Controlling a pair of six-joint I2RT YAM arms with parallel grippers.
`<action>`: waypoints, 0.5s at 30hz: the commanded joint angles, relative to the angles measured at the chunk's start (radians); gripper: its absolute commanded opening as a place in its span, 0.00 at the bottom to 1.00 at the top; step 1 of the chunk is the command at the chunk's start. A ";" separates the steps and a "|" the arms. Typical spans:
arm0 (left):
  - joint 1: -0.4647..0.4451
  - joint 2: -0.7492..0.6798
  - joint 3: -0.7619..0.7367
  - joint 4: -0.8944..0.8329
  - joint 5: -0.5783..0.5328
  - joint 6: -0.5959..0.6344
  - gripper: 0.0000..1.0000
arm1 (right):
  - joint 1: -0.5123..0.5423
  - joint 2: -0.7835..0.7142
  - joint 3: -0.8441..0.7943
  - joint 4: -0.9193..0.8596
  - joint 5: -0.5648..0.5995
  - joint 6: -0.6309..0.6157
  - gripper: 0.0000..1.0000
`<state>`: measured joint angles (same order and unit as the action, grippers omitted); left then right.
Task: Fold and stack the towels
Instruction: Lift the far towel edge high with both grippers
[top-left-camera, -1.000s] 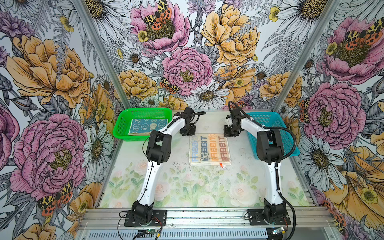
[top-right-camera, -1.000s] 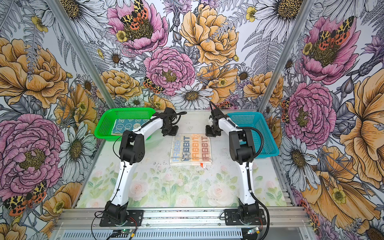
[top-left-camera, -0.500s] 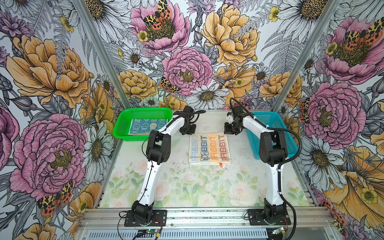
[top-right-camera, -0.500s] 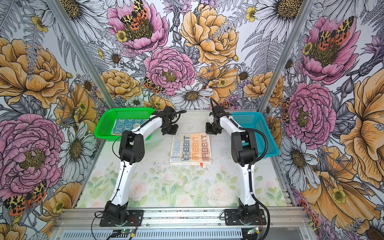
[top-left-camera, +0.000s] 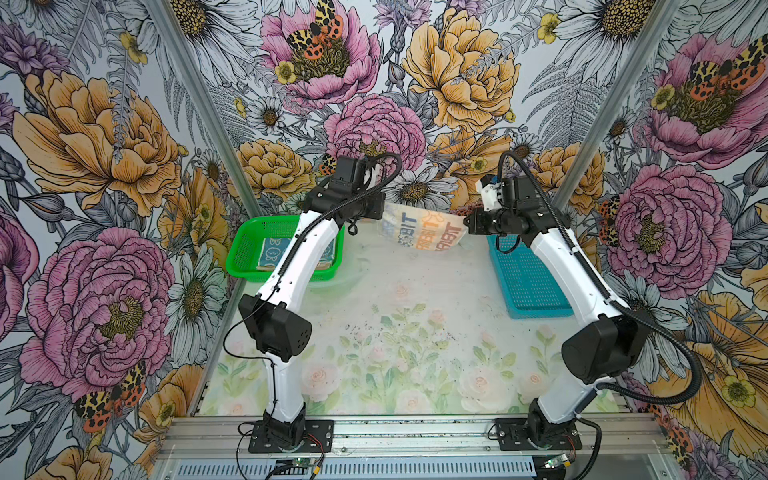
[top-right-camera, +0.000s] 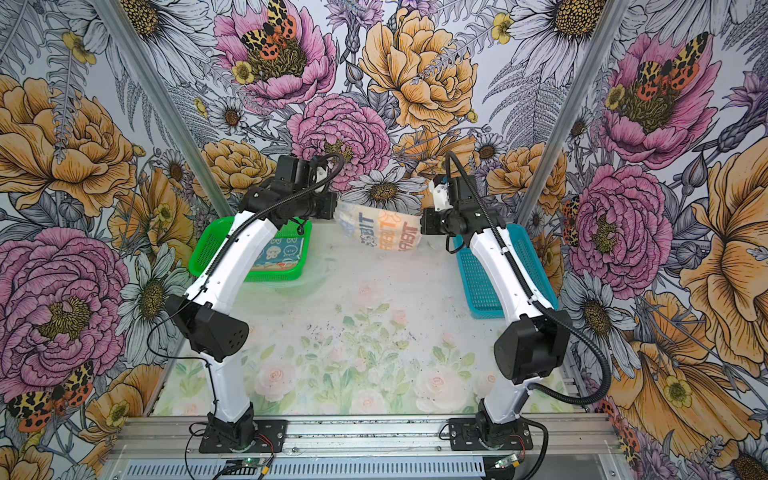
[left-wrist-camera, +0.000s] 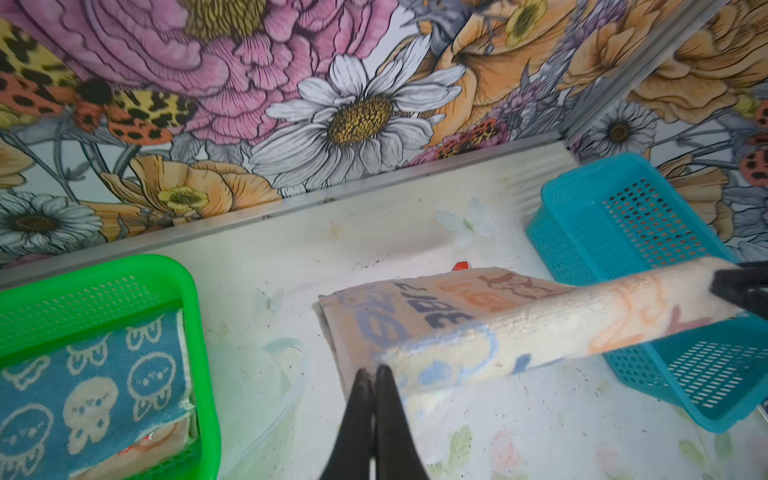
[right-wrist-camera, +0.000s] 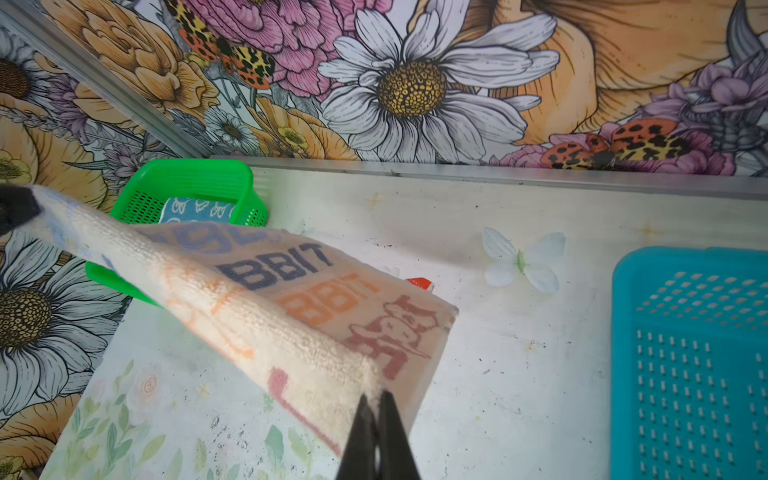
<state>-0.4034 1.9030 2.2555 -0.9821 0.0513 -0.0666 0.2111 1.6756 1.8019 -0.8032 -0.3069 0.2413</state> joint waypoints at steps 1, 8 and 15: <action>-0.013 -0.095 -0.046 0.025 -0.070 0.020 0.00 | 0.009 -0.093 -0.036 -0.002 0.026 -0.028 0.00; -0.119 -0.372 -0.232 0.025 -0.140 -0.010 0.00 | 0.069 -0.353 -0.148 -0.002 0.022 -0.048 0.00; -0.186 -0.601 -0.503 0.027 -0.134 -0.156 0.00 | 0.072 -0.510 -0.271 -0.056 -0.004 0.041 0.00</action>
<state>-0.5968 1.3418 1.8217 -0.9615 -0.0525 -0.1417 0.2836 1.1728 1.5753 -0.8185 -0.3176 0.2390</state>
